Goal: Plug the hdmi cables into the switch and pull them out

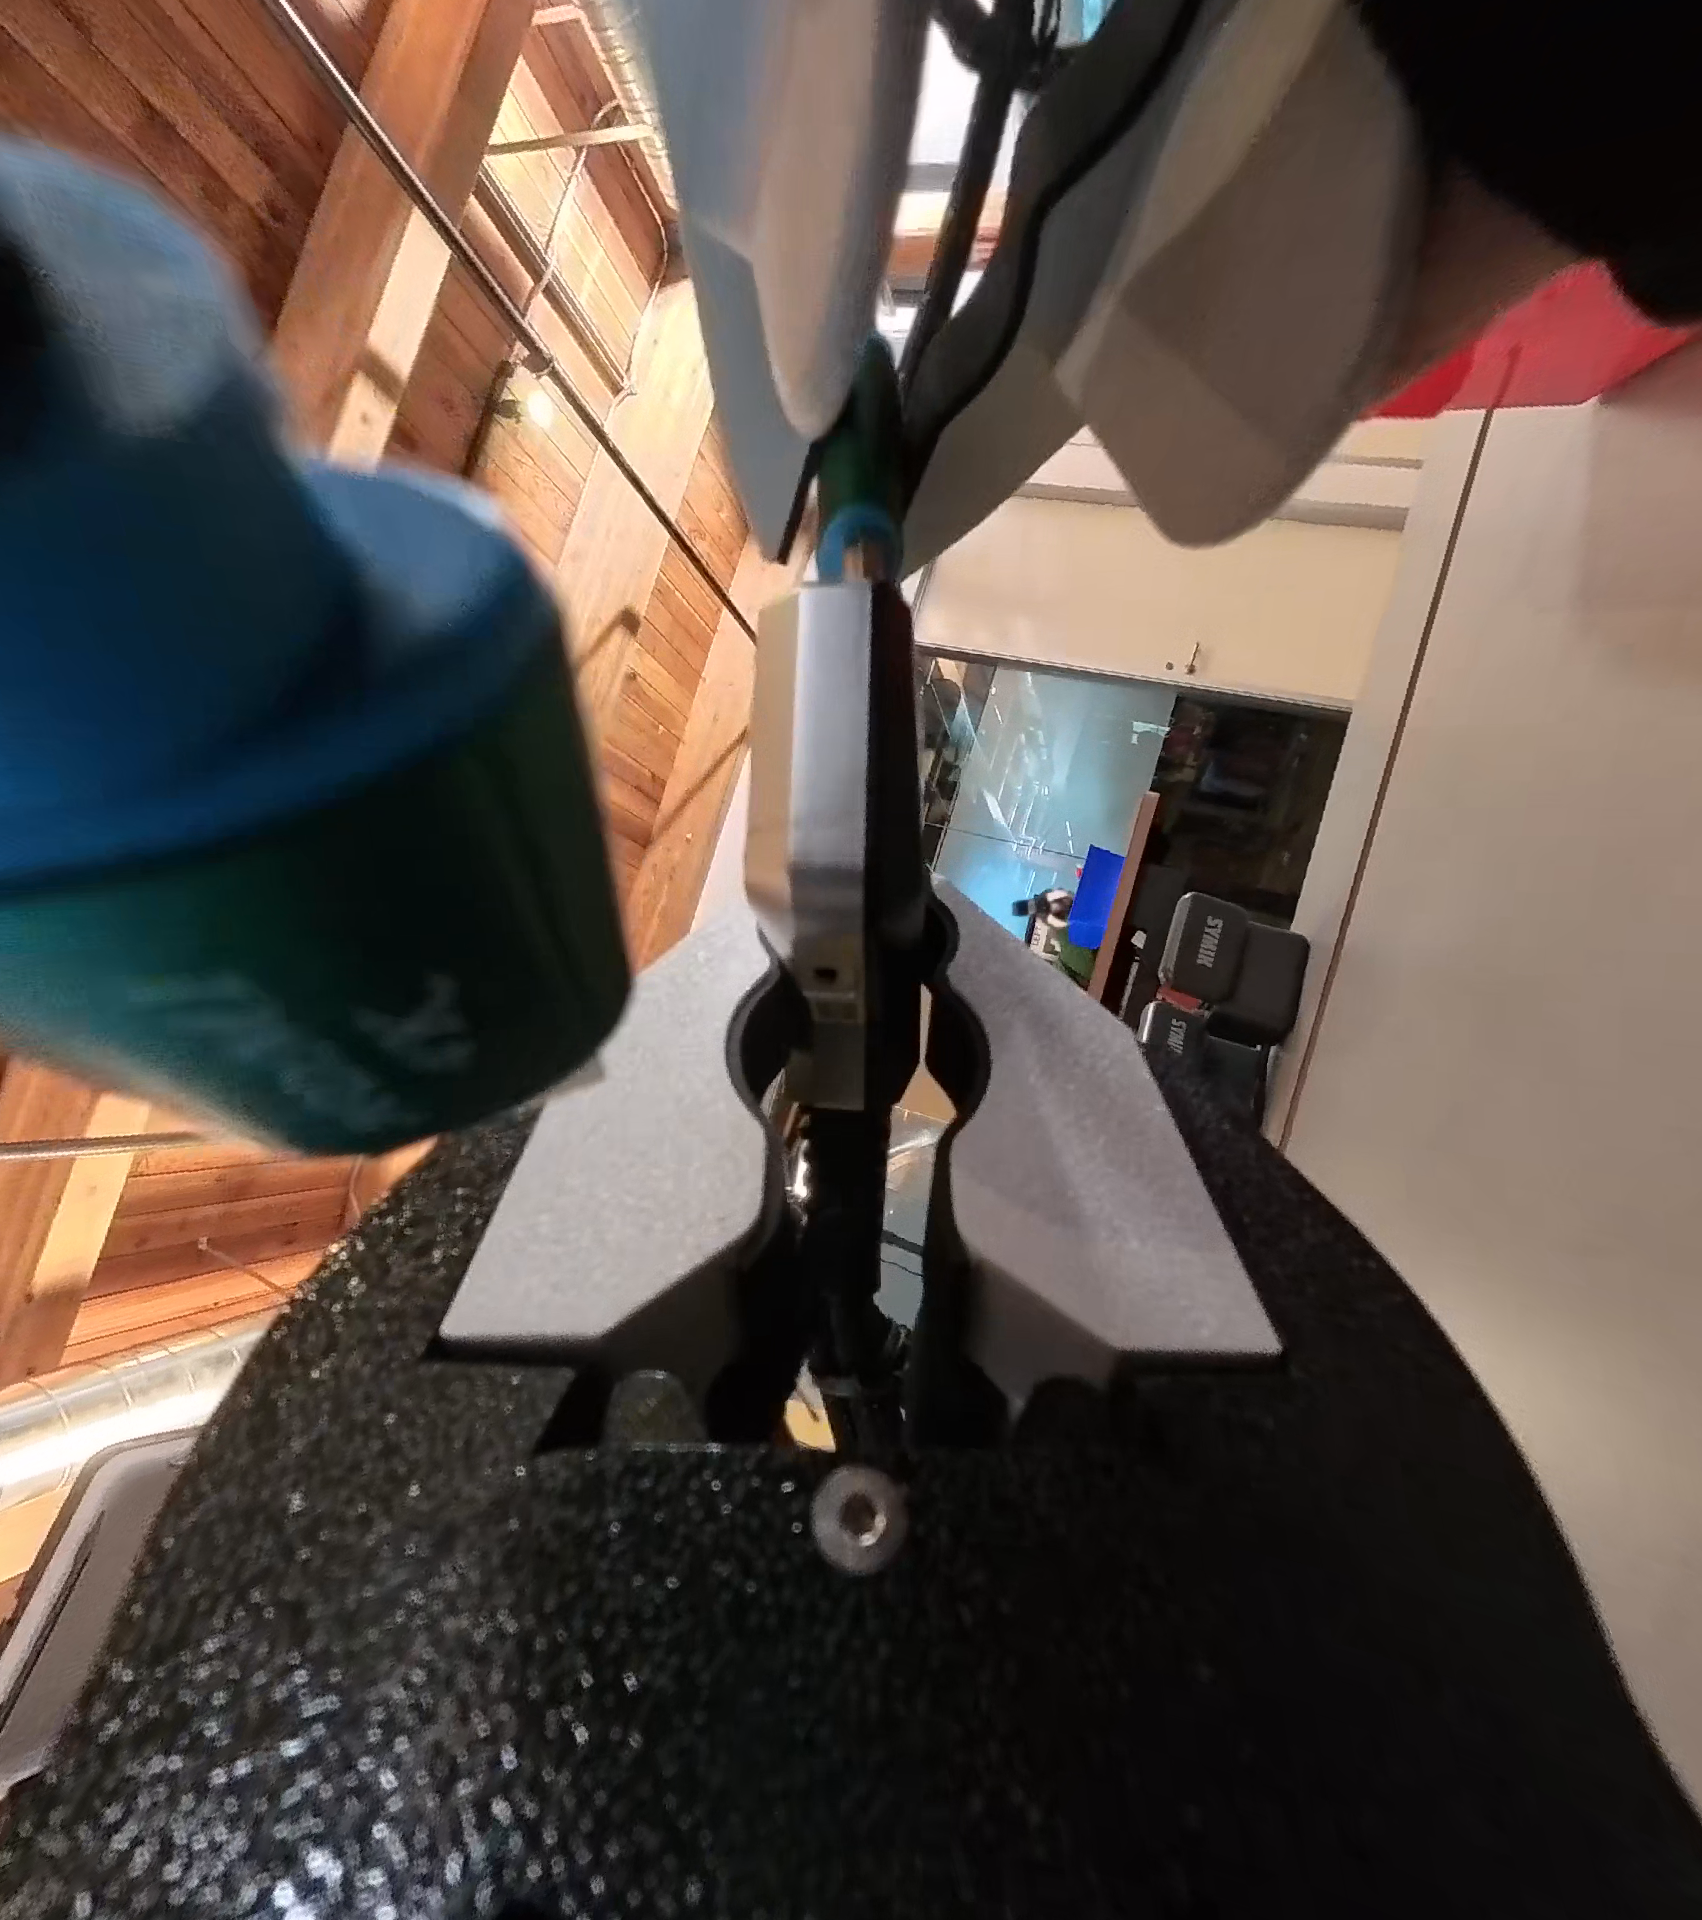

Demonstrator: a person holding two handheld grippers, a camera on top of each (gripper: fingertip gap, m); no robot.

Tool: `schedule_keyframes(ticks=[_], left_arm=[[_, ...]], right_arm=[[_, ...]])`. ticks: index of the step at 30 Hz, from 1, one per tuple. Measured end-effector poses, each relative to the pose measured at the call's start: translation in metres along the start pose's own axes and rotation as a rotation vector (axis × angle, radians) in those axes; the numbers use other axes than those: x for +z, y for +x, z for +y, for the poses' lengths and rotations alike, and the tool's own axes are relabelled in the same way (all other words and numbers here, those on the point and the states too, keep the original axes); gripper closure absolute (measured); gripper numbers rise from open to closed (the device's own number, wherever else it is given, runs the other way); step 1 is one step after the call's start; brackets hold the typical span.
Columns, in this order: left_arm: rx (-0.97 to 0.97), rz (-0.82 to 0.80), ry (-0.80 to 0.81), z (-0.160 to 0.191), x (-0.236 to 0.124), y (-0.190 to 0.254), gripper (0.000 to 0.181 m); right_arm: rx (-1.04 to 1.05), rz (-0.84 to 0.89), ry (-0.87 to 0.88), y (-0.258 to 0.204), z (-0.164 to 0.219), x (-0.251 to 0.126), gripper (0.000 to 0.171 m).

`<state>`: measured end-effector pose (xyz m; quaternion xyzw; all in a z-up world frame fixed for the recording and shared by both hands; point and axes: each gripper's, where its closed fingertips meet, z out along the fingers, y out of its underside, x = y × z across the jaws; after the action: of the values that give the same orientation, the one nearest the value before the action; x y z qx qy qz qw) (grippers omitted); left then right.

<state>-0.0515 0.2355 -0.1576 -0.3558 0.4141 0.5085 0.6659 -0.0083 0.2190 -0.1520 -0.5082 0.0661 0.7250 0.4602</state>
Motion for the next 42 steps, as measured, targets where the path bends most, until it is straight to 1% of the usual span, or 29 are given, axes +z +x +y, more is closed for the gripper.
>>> schedule_keyframes(ticks=[4,13,22,31,33,35,39,42], left_arm=[[-0.015,0.002,-0.016,0.004,0.001,0.0,0.163],[-0.042,0.03,-0.029,0.006,0.002,0.004,0.163],[-0.066,0.073,-0.048,0.009,0.003,0.012,0.163],[-0.063,0.093,-0.05,0.008,0.003,0.016,0.163],[-0.065,0.108,-0.067,0.012,0.004,0.019,0.162],[-0.07,0.131,-0.104,0.02,0.006,0.022,0.162],[-0.067,0.171,-0.158,0.033,0.007,0.029,0.162],[-0.056,0.202,-0.16,0.032,0.007,0.036,0.162]], right_arm=[[0.003,-0.022,-0.05,0.0,0.004,0.002,0.161],[-0.044,-0.013,-0.091,0.001,0.011,-0.002,0.161],[-0.003,-0.038,-0.174,0.003,0.024,-0.008,0.161],[-0.04,0.016,-0.154,0.012,0.016,-0.013,0.161],[-0.065,0.052,-0.226,0.019,0.022,-0.012,0.161],[-0.139,0.119,-0.349,0.034,0.03,-0.017,0.161],[-0.379,0.268,-0.697,0.072,0.044,-0.045,0.161],[-0.564,0.365,-0.883,0.096,0.042,-0.067,0.161]])
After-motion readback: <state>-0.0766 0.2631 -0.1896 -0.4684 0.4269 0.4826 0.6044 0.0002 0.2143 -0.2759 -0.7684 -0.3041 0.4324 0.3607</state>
